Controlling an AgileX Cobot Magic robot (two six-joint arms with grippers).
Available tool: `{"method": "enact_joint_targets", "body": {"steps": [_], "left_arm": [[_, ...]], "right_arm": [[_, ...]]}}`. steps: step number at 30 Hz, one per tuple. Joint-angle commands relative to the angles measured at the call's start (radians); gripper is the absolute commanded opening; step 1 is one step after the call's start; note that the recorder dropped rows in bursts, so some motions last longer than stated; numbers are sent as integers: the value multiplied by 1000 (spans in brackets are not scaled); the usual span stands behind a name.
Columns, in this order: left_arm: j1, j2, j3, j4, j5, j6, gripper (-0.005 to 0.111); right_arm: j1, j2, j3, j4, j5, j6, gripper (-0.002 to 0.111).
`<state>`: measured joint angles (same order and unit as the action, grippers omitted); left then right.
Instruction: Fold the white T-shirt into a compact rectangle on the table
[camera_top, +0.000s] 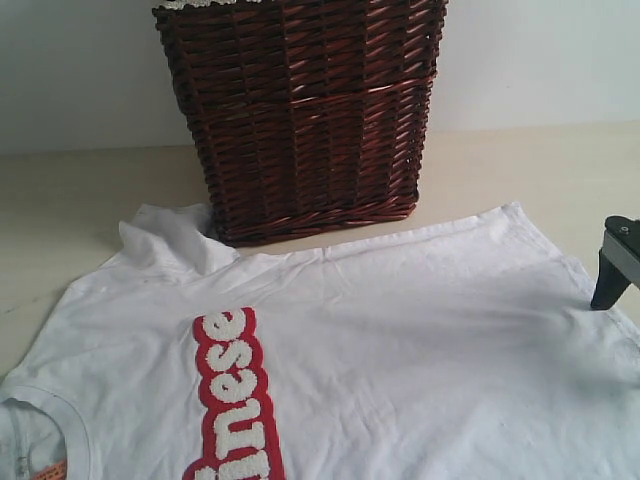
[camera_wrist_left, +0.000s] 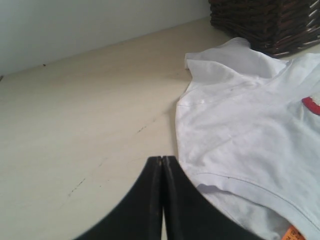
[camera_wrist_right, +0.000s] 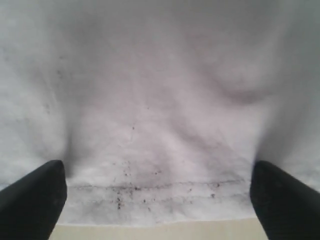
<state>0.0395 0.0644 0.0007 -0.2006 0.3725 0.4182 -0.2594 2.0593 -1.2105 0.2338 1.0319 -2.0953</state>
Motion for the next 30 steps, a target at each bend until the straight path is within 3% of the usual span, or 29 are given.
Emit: {"method": "enact_joint_targets", "body": {"steps": [1,4,9,14,30], "left_arm": [[-4,1,-1,1,-1,2,0],[-4,1,-1,1,-1,2,0],[-4,1,-1,1,-1,2,0],[-4,1,-1,1,-1,2,0],[-4,1,-1,1,-1,2,0]], "right_arm": [[-2,42,26,-27,-94,-11,90],[-2,49,62,-30,-155,-11,85],[-2,50,159,-79,-253,-11,31],[-2,50,167,-91,-243,67,3],[-2,50,167,-87,-235,67,0]]}}
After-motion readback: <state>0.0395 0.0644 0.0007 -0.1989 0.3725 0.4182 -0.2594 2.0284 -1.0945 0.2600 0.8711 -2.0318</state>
